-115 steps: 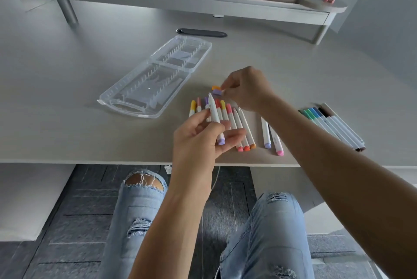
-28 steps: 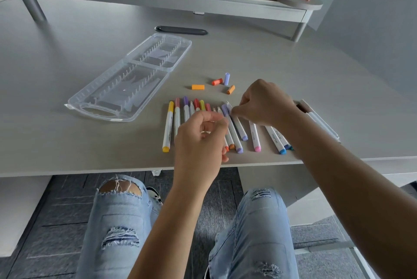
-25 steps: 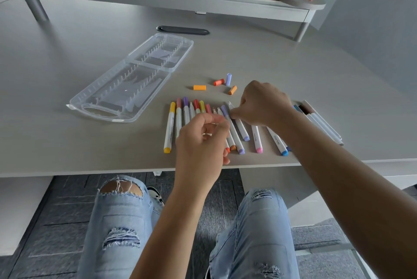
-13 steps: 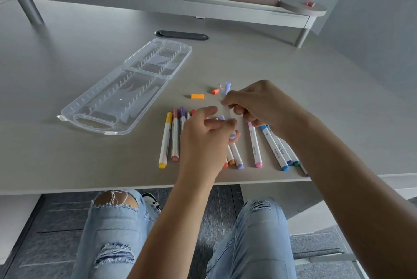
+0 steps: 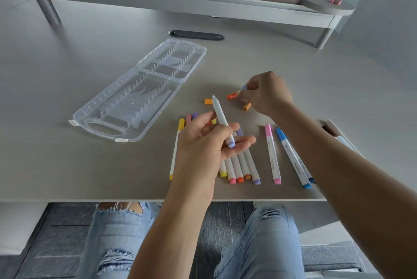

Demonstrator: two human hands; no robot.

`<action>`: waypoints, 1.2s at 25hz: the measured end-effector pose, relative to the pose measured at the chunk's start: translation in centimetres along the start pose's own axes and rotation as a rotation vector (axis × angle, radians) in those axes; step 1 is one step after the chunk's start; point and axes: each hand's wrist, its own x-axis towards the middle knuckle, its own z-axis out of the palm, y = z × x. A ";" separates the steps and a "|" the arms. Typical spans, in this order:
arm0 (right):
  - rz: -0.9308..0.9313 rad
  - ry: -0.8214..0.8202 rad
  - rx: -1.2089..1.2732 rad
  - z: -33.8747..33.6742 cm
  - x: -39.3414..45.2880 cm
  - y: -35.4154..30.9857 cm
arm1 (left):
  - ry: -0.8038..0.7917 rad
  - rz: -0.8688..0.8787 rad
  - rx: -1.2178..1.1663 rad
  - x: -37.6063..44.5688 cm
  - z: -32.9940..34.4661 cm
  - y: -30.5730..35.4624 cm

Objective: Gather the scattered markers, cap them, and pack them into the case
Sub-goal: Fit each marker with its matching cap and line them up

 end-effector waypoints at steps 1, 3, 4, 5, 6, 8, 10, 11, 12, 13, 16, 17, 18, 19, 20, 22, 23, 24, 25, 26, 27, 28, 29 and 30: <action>-0.015 0.019 0.032 -0.1 -0.2 -0.1 | 0.002 0.003 0.012 0.1 -0.2 0.0; -0.042 -0.002 0.208 -0.8 -1.0 -0.5 | -0.001 0.018 0.047 0.1 -0.6 0.0; -0.053 -0.050 0.330 -1.4 -1.8 -0.8 | -0.004 0.028 0.068 0.0 -0.7 0.0; -0.063 -0.109 0.429 -2.0 -2.9 -1.0 | -0.007 0.037 0.093 -0.2 -0.8 -0.1; -0.081 -0.159 0.488 -2.6 -4.0 -1.2 | -0.008 0.045 0.115 -0.3 -0.8 -0.1; -0.113 -0.221 0.538 -3.4 -6.2 -0.9 | 0.002 0.051 0.141 -1.1 -0.6 -0.2; -0.125 -0.257 0.573 -4.1 -8.0 -0.4 | 0.011 0.056 0.160 -2.1 -0.5 -0.3; -0.149 -0.267 0.577 -4.4 -8.8 0.0 | 0.011 0.059 0.166 -2.6 -0.4 -0.4; -0.181 -0.272 0.586 -4.8 -9.6 0.3 | 0.007 0.062 0.169 -3.0 -0.4 -0.5; -0.217 -0.271 0.608 -5.1 -10.3 0.5 | 0.000 0.062 0.172 -3.4 -0.5 -0.7; -0.271 -0.253 0.687 -6.3 -11.8 0.9 | -0.020 0.051 0.193 -4.4 -0.5 -1.1; -0.273 -0.250 0.708 -6.6 -12.1 1.0 | -0.026 0.050 0.201 -4.7 -0.5 -1.2; -0.277 -0.246 0.723 -7.0 -12.4 1.1 | -0.035 0.049 0.207 -5.0 -0.5 -1.3; -0.287 -0.241 0.728 -7.3 -12.7 1.2 | -0.045 0.048 0.210 -5.3 -0.5 -1.4; -0.306 -0.238 0.715 -7.5 -12.9 1.3 | -0.054 0.048 0.212 -5.5 -0.5 -1.5; -0.359 -0.245 0.654 -7.7 -13.3 1.3 | -0.066 0.047 0.219 -5.9 -0.5 -1.6; -0.380 -0.260 0.623 -7.8 -13.4 1.3 | -0.072 0.046 0.220 -6.0 -0.5 -1.6; -0.394 -0.284 0.602 -7.9 -13.6 1.3 | -0.076 0.045 0.223 -6.2 -0.4 -1.6; -0.408 -0.316 0.591 -8.0 -13.8 1.2 | -0.080 0.045 0.225 -6.4 -0.4 -1.6; -0.421 -0.344 0.586 -8.2 -14.0 1.2 | -0.082 0.045 0.226 -6.6 -0.4 -1.6; -0.429 -0.358 0.591 -8.3 -14.2 1.2 | -0.084 0.045 0.226 -6.7 -0.4 -1.5; -0.426 -0.353 0.613 -8.3 -14.4 1.1 | -0.086 0.044 0.223 -6.8 -0.4 -1.5; -0.403 -0.337 0.658 -8.2 -14.7 1.0 | -0.090 0.043 0.219 -7.0 -0.4 -1.6; -0.354 -0.317 0.728 -8.1 -15.0 0.9 | -0.094 0.043 0.216 -7.1 -0.4 -1.7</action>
